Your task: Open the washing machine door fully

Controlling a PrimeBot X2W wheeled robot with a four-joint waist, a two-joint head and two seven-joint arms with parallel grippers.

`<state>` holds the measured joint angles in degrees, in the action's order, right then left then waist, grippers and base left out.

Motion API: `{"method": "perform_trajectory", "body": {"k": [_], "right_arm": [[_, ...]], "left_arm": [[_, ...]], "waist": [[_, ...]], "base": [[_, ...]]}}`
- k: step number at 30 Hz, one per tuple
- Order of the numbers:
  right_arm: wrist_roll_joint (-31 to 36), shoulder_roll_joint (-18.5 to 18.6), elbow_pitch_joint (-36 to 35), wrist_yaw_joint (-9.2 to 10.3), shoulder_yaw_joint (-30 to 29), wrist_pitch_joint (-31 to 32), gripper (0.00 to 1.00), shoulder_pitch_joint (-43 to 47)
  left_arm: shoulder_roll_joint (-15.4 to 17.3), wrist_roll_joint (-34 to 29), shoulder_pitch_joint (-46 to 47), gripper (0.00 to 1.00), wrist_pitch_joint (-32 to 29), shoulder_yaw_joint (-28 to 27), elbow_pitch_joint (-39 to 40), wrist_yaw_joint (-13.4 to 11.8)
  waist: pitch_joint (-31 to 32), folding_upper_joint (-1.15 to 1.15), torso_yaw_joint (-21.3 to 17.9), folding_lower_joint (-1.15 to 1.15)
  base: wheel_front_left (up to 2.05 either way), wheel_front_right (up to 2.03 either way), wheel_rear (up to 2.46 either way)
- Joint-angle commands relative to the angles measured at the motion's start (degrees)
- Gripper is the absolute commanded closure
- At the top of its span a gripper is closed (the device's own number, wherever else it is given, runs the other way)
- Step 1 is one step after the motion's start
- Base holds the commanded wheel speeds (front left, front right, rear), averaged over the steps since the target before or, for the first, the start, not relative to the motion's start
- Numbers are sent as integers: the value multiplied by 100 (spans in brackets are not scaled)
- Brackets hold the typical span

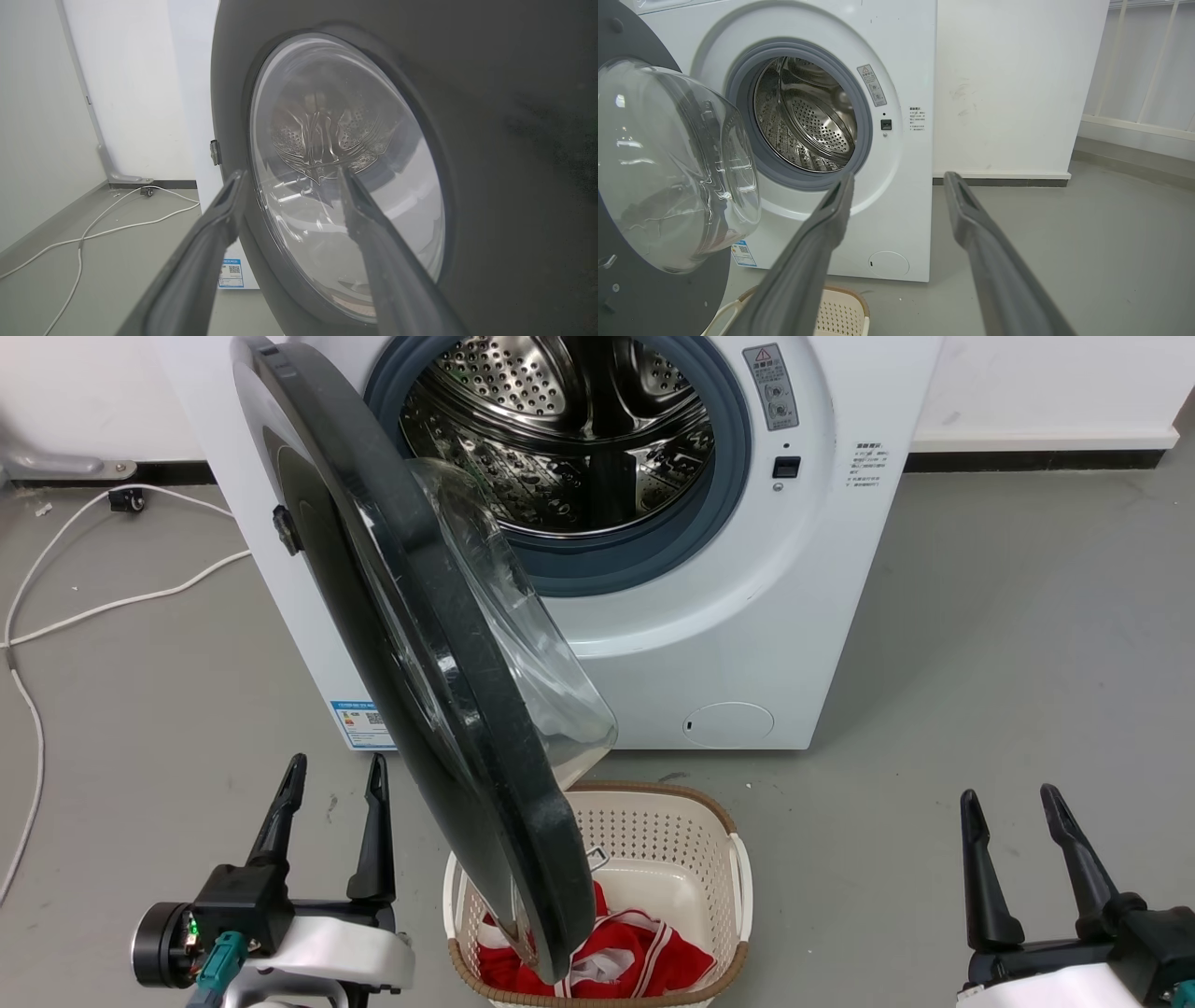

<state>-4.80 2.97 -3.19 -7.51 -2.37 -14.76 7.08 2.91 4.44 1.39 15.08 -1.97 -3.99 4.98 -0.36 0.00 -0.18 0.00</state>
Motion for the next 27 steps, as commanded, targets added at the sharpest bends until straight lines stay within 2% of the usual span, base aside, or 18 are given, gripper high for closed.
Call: {"method": "perform_trajectory", "body": {"k": [1, 9, 13, 20, 27], "right_arm": [[-16, -17, 15, 4, 4, -28, 0, -60], [-77, -17, 40, 4, 5, -37, 0, -64], [-82, -17, 54, 4, -11, -42, 0, -64], [-100, -17, 111, 4, -58, -41, 0, -59], [-94, -17, 174, 4, -47, -43, 0, -65]], "left_arm": [[1, 9, 9, 100, 14, 25, 25, 13], [1, 49, 3, 100, 14, 31, 64, 34], [2, 52, 122, 100, 14, -12, 326, -12], [2, -14, 415, 100, 14, -140, 1502, -77], [1, -48, 715, 100, 12, 109, 3033, -126]], "waist": [[-3, 0, 2, 0], [-11, 0, 8, 0], [-18, 0, 21, 0], [2, 0, 71, 0], [0, 0, 68, 0]], "base": [[0, 0, 0], [0, 0, 0], [0, 0, 0], [0, 0, 0], [0, 0, 0]]}}
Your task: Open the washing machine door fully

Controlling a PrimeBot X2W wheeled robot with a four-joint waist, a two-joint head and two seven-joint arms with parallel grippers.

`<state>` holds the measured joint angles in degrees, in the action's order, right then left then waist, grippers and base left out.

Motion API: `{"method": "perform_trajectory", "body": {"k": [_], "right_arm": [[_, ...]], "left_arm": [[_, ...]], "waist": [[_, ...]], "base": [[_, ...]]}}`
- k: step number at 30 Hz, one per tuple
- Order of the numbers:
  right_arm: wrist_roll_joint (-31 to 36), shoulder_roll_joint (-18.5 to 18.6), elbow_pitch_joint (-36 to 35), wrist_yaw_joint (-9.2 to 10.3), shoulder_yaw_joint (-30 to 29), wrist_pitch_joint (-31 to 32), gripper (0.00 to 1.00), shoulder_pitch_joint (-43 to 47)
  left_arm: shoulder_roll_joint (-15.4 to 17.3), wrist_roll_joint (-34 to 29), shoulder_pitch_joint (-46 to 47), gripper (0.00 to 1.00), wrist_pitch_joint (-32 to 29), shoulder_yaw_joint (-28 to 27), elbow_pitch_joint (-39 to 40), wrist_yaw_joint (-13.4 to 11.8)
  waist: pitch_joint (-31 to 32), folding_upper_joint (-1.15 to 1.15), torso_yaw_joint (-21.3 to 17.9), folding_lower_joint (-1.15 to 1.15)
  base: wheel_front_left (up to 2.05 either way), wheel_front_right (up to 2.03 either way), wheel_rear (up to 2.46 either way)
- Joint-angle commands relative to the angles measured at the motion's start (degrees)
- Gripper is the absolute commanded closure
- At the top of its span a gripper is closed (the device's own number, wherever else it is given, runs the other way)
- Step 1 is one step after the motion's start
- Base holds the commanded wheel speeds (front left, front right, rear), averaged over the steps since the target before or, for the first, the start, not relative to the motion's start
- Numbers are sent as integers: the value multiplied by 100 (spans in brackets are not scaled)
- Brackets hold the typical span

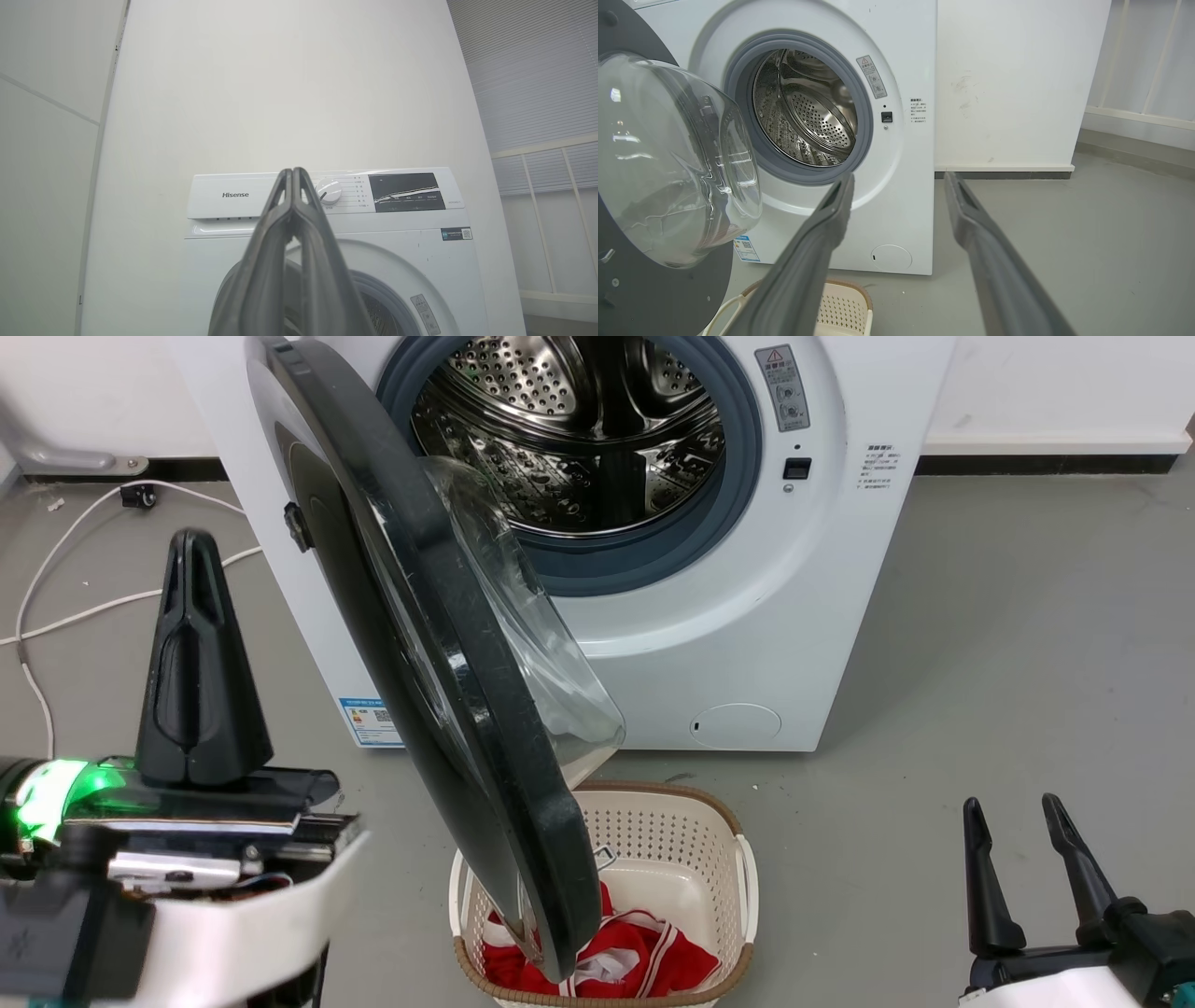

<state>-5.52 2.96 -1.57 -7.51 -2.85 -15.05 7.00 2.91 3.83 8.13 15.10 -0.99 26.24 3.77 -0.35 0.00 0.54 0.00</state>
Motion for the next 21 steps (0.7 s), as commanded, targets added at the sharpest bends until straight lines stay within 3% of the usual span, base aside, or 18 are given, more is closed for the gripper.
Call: {"method": "perform_trajectory", "body": {"k": [1, 6, 14, 21], "right_arm": [[-29, -16, 24, 4, 0, -15, 0, -58], [-40, -16, 69, 4, -1, -14, 0, -42], [-29, -15, 129, 4, 48, -15, 0, -17], [-48, -15, 199, 4, 70, -15, 0, 6]], "left_arm": [[-1, 34, 51, 100, 8, 94, 172, 18], [0, 294, -136, 100, 7, 866, 525, 178], [105, 856, -744, 100, -225, 2445, -40, 339], [321, 1168, -1449, 100, -653, 2960, -599, 299]], "waist": [[-1, 0, -10, 0], [20, 0, -29, 0], [66, 0, -44, 0], [103, 0, -47, 0]], "base": [[0, 0, 0], [0, 0, 0], [0, 0, 0], [0, 0, 0]]}}
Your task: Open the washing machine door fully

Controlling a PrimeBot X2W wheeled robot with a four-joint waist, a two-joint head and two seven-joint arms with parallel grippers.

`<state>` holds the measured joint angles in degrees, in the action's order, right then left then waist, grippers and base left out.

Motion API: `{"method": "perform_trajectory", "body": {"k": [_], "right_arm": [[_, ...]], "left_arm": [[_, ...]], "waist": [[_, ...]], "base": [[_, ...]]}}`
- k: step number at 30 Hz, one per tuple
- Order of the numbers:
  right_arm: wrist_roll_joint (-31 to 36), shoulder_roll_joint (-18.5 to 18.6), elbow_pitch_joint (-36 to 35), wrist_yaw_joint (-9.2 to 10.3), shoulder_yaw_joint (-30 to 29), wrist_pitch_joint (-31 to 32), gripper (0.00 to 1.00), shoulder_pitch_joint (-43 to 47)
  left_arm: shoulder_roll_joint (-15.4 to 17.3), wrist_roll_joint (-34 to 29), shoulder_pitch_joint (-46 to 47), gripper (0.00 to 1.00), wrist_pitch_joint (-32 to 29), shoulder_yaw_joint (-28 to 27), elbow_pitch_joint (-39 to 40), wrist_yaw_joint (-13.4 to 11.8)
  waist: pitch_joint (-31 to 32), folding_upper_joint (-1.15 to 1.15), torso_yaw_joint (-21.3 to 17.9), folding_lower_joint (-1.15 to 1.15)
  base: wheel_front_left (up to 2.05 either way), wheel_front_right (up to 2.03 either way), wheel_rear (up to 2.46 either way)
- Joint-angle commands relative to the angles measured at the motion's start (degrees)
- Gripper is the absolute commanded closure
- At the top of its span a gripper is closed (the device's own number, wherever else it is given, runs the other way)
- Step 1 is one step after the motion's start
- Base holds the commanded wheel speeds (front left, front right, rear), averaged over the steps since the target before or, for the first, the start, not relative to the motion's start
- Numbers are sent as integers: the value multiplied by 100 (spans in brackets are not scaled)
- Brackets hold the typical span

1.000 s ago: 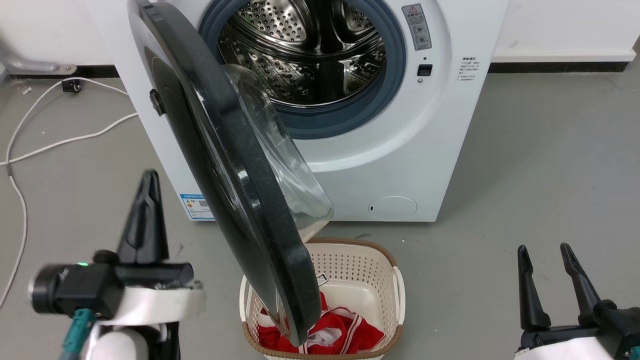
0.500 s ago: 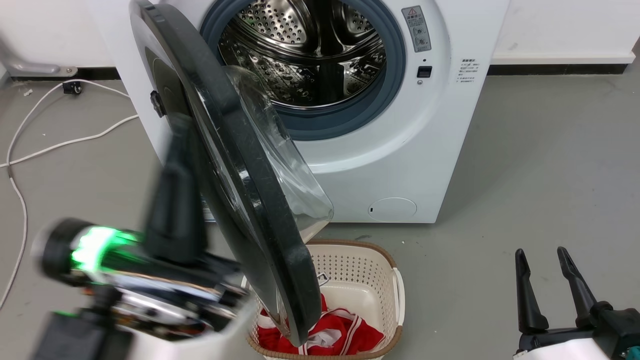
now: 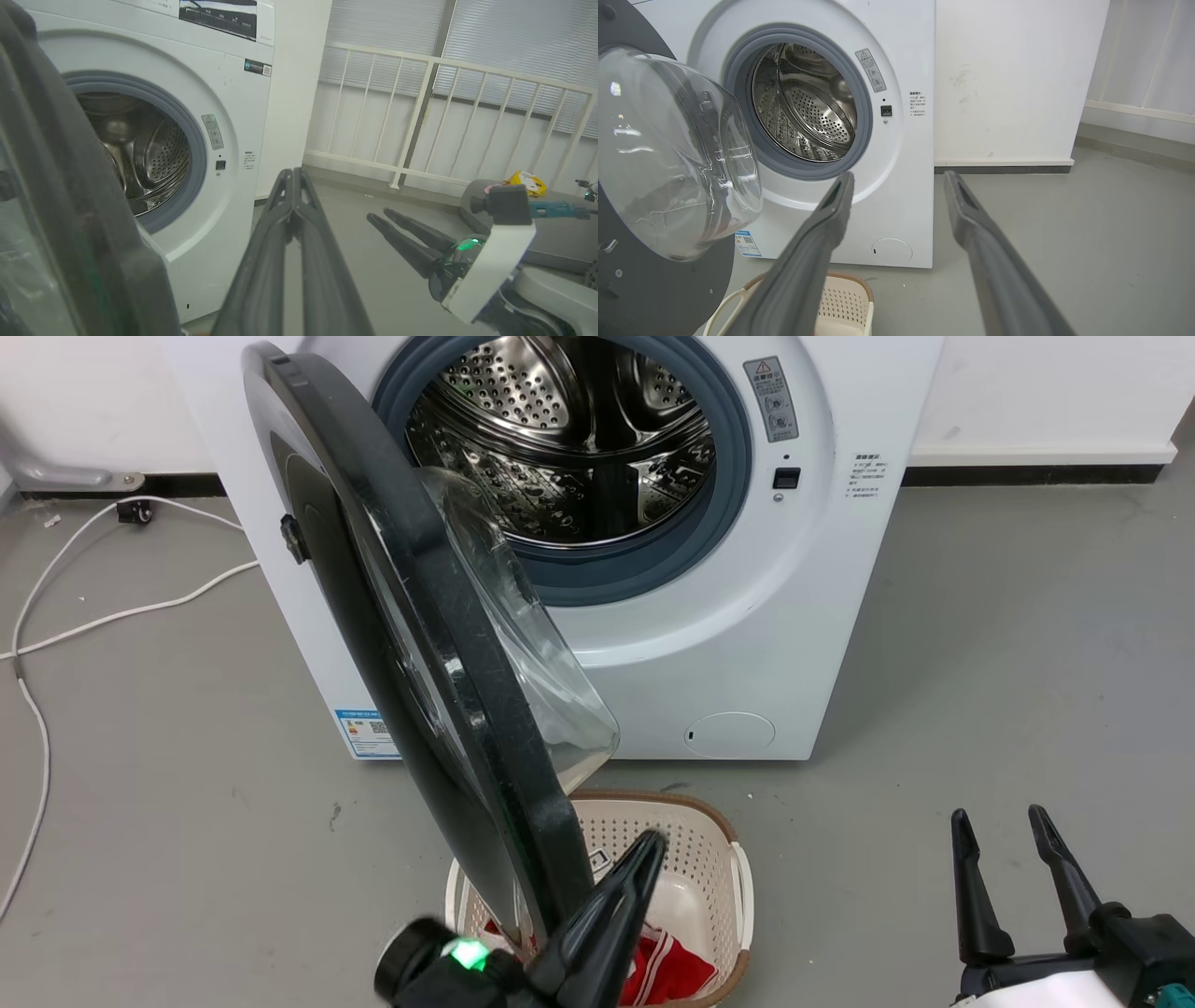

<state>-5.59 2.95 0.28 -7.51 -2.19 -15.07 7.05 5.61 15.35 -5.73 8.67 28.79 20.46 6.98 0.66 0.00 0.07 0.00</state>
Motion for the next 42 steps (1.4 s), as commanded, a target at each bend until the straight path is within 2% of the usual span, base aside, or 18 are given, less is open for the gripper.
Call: {"method": "perform_trajectory", "body": {"k": [1, 8, 16, 22, 30, 36, 42], "right_arm": [[-49, -15, 22, 4, 14, -13, 0, 3], [-69, -14, 80, 4, 11, -12, 0, -15], [-99, -14, 132, 4, 29, -9, 0, -85], [-102, -14, 165, 4, 22, 18, 0, -119], [-151, -14, 185, 4, 31, 31, 0, -132], [-181, -14, 189, 4, 34, 48, 0, -127], [-185, -14, 200, 4, 76, 100, 0, -103]], "left_arm": [[79, 27, -142, 100, -72, -25, -98, -53], [216, -53, -277, 100, -156, 110, -784, -82], [77, -301, 355, 100, 148, 28, -1311, -199], [-30, -173, 726, 100, 172, -106, -1726, -325], [-102, -160, 835, 100, 68, -132, -2038, -556], [-64, -156, 855, 100, 37, -171, -2209, -636], [35, -198, 642, 100, 111, -244, -2141, -831]], "waist": [[5, 0, -1, 0], [-6, 0, 39, 0], [-53, 0, -5, 0], [-71, 0, -76, 0], [-129, 0, -111, 0], [-148, 0, -92, 0], [-87, 0, -77, 0]], "base": [[0, 0, 0], [0, 0, 0], [0, 0, 0], [0, 0, 0], [0, 0, 0], [0, 0, 0], [0, 0, 0]]}}
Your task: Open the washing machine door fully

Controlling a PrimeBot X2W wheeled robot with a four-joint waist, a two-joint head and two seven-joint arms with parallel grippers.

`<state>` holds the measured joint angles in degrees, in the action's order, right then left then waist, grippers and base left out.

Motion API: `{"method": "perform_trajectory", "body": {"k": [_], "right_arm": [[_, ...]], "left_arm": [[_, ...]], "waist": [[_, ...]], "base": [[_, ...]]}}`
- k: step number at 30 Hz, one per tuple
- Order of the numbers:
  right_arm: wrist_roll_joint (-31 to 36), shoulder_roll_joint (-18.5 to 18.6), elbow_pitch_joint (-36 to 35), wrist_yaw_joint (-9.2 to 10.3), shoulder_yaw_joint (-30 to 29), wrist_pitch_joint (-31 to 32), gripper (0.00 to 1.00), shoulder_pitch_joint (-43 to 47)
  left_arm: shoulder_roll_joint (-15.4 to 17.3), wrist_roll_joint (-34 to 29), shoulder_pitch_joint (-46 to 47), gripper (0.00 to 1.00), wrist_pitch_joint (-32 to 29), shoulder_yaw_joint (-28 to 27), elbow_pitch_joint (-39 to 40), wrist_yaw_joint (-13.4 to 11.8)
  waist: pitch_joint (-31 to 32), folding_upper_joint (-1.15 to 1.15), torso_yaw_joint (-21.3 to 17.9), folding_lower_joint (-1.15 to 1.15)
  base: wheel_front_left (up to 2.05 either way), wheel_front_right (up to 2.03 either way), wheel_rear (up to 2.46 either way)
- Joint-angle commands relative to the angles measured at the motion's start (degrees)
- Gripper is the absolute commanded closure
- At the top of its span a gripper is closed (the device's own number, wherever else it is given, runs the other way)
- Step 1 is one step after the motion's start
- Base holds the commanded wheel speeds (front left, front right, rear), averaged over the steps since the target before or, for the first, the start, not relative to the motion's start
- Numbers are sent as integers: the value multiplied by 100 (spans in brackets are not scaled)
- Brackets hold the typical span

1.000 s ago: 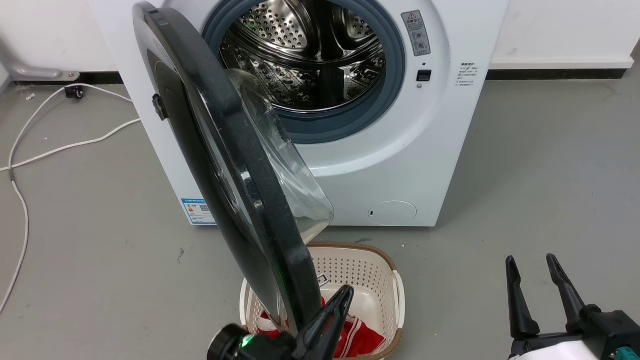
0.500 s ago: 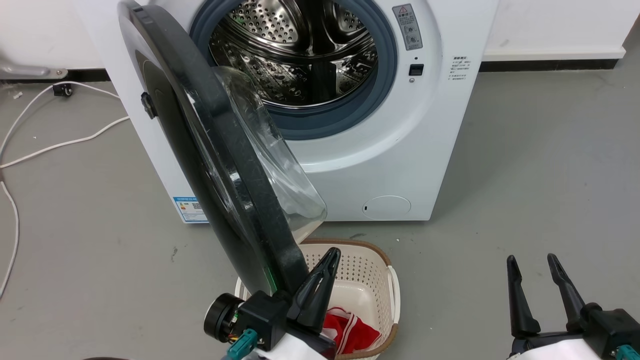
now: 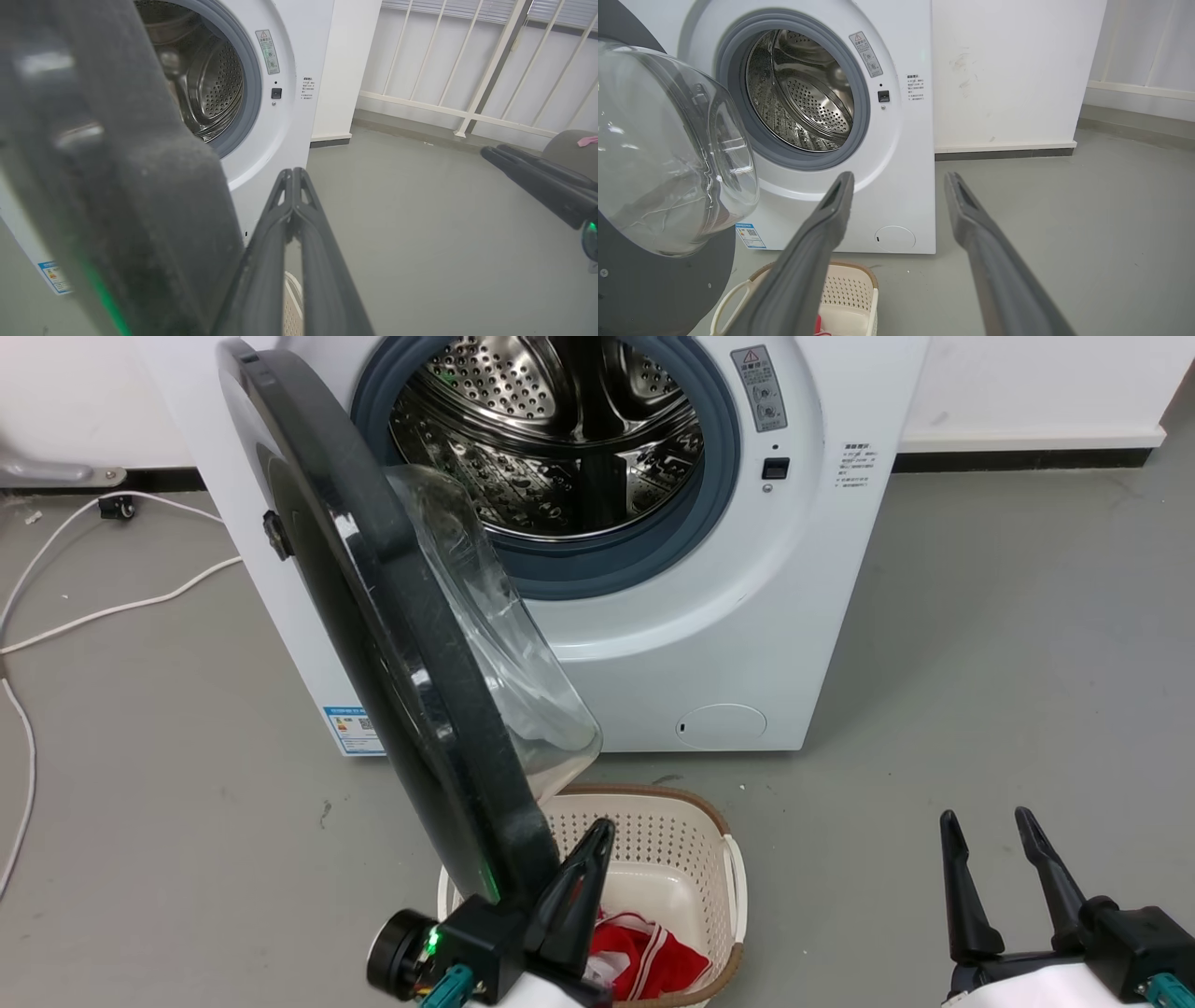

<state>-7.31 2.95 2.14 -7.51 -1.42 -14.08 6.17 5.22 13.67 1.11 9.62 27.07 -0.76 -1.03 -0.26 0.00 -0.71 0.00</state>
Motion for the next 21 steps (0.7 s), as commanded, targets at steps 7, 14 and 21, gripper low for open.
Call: {"method": "perform_trajectory", "body": {"k": [7, 14, 21], "right_arm": [[-22, -14, -51, 4, -59, 56, 0, 90], [-50, -13, -108, 4, -116, 78, 0, 184], [-97, -12, -104, 3, -214, 102, 0, 218]], "left_arm": [[300, -63, -503, 100, -87, -223, 341, -331], [516, -39, -901, 100, -189, -396, 777, -548], [672, -21, -1174, 100, -226, -583, 1114, -747]], "waist": [[61, 0, 223, 0], [84, 0, 732, 0], [89, 0, 1369, 0]], "base": [[0, 0, 0], [0, 0, 0], [0, 0, 0]]}}
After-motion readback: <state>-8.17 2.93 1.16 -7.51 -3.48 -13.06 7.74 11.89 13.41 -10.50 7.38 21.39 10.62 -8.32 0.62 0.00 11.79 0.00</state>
